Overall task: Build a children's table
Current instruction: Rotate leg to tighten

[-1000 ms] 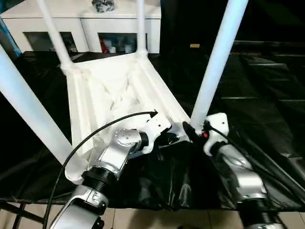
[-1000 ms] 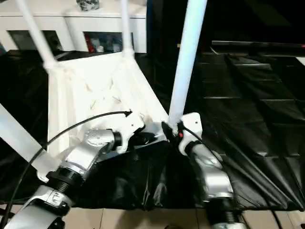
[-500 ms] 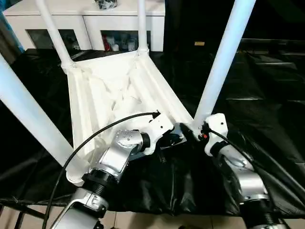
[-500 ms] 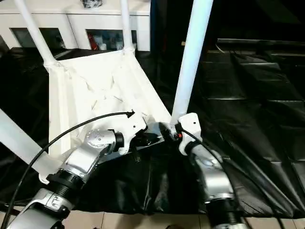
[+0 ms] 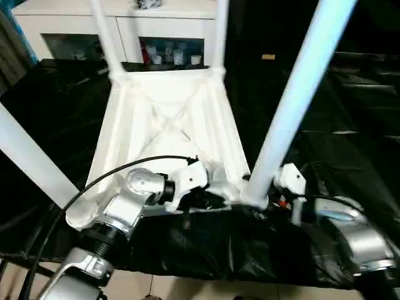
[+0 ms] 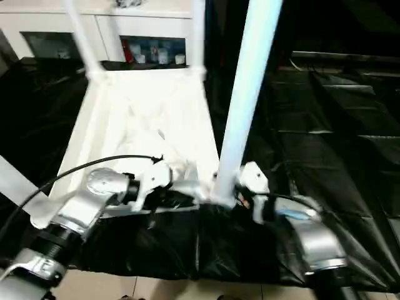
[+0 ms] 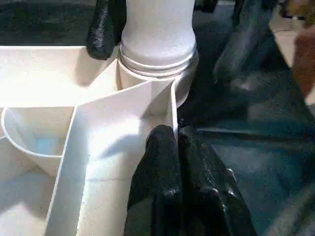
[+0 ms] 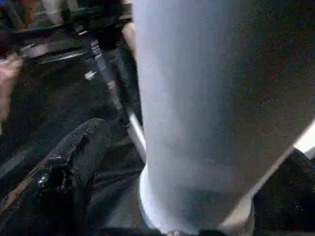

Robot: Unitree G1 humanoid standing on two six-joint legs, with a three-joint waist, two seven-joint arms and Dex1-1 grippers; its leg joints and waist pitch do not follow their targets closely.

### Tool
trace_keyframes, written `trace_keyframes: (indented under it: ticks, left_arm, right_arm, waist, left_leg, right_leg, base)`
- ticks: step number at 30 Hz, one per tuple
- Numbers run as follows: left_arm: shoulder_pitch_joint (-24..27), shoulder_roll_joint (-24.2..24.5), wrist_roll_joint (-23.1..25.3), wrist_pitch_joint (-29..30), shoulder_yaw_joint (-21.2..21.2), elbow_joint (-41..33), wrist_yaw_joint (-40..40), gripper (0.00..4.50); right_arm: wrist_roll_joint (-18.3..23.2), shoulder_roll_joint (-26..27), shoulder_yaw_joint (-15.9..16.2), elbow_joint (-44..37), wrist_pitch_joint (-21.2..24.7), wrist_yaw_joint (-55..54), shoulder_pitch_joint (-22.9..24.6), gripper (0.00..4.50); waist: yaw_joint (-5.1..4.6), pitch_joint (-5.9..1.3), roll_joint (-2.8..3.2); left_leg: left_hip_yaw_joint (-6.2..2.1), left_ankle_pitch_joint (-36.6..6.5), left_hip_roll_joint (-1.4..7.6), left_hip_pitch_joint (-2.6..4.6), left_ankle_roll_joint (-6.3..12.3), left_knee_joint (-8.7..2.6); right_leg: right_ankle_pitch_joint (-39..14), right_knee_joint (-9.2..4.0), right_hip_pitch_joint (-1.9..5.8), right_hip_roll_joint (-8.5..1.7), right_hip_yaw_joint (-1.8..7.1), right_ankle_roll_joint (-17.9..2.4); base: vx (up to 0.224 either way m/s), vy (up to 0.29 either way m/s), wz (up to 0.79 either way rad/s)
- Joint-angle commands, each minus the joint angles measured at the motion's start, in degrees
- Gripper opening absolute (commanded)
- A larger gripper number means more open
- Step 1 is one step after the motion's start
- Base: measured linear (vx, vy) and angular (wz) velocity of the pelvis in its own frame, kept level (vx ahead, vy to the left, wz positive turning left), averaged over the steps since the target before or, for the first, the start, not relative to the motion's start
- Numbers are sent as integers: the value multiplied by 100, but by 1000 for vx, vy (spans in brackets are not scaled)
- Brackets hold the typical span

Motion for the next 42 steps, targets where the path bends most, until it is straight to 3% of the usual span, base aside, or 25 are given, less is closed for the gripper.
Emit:
trace_keyframes:
  ticks: [1,10,15,19,20,24,26,28,31,33,34,35,36,37,39,40,42]
  left_arm:
    - [3,110,123,-70,-339,267,-229,0]
    - [-112,112,18,-166,-411,365,-541,0]
    - [-170,123,-27,-208,-424,483,-613,0]
    - [-160,130,-33,-147,-407,490,-602,0]
    - [-145,119,-45,-109,-387,474,-571,0]
    - [-45,2,-103,116,-269,361,-281,0]
    - [93,-173,-111,359,-184,205,130,0]
    - [192,-303,-121,534,-160,99,403,0]
    - [276,-534,-54,756,-115,22,916,0]
    - [279,-622,-18,830,-101,26,1098,0]
    - [258,-800,64,937,-75,81,1446,0]
    - [258,-800,64,937,-75,81,1446,0]
    - [249,-878,88,989,-56,95,1577,0]
    - [204,-1085,154,1088,-24,154,1888,0]
    - [166,-1244,261,1138,-88,209,2093,0]
    - [174,-1270,279,1167,-113,189,2117,0]
    - [193,-1386,342,1257,-191,136,2229,0]
  right_arm:
    - [117,-154,205,-96,186,510,-32,407]
    - [166,-315,422,-49,373,950,-230,329]
    - [204,-297,507,-51,461,1053,-252,301]
    - [252,-219,499,-106,539,1047,-195,273]
    - [268,-200,496,-133,556,1023,-167,263]
    - [415,-40,387,-271,671,772,12,250]
    - [440,153,243,-381,690,347,223,247]
    - [412,326,130,-418,692,-16,369,245]
    - [235,649,-39,-351,592,-725,511,244]
    - [141,782,-102,-298,578,-1013,530,244]
    - [-20,1091,-192,-201,535,-1565,547,244]
    - [-20,1091,-192,-201,535,-1565,547,244]
    - [-89,1214,-212,-169,534,-1788,549,244]
    - [-280,1565,-250,-25,503,-2434,482,244]
    - [-447,1958,-316,197,481,-3135,322,243]
    - [-474,2048,-339,236,480,-3291,285,243]
    - [-582,2419,-372,345,468,-3840,108,243]
  waist:
    - [-6,-250,-89]
    - [61,-244,-96]
    - [105,-261,-54]
    - [108,-264,-76]
    - [111,-258,-50]
    - [110,-251,-51]
    - [108,-220,-60]
    - [78,-192,-69]
    - [20,-131,-90]
    - [-3,-122,-83]
    - [-36,-110,-69]
    - [-74,-113,-88]
    - [-112,-101,-94]
    - [-131,-89,-90]
    - [-182,-87,-84]
    - [-230,-86,-80]
    - [-271,-82,-47]
  left_leg:
    - [-13,-1055,150,6,646,-322]
    - [4,-975,163,13,588,-298]
    - [0,-873,157,16,604,-286]
    - [4,-866,155,13,610,-279]
    - [2,-897,157,13,597,-286]
    - [-5,-965,163,11,545,-297]
    - [-9,-1080,166,8,504,-318]
    - [-23,-1384,157,7,398,-363]
    - [-75,-2023,141,52,152,-421]
    - [-98,-2100,135,39,105,-440]
    - [-108,-2178,127,35,69,-446]
    - [-115,-2243,110,42,43,-441]
    - [-141,-2242,106,1,54,-462]
    - [-146,-2253,98,-8,37,-467]
    - [-166,-2404,75,23,6,-463]
    - [-185,-2448,62,3,2,-470]
    - [-193,-2498,70,12,-10,-483]
  right_leg:
    - [-825,-317,237,-193,166,-1513]
    - [-726,-285,245,-199,165,-1599]
    - [-491,-251,260,-196,156,-1674]
    - [-436,-246,268,-193,155,-1701]
    - [-465,-254,267,-196,153,-1702]
    - [-549,-258,271,-201,156,-1694]
    - [-759,-295,257,-207,161,-1631]
    - [-1353,-356,243,-209,160,-1470]
    - [-2794,-518,163,-230,168,-972]
    - [-2975,-534,156,-230,166,-846]
    - [-3115,-557,132,-228,164,-745]
    - [-3273,-583,110,-225,155,-662]
    - [-3347,-587,139,-224,145,-579]
    - [-3438,-603,114,-221,141,-500]
    - [-3713,-648,75,-227,120,-407]
    - [-3823,-660,89,-227,102,-346]
    - [-3765,-677,59,-224,104,-332]
  base:
    - [0,0,0]
    - [0,0,0]
    - [0,0,0]
    - [0,0,0]
    - [0,0,0]
    - [0,0,0]
    - [0,0,0]
    - [0,0,0]
    - [-19,1,-1]
    - [0,0,0]
    - [0,0,0]
    - [0,0,0]
    - [0,0,0]
    - [0,0,0]
    - [0,0,0]
    - [0,0,0]
    - [0,0,0]
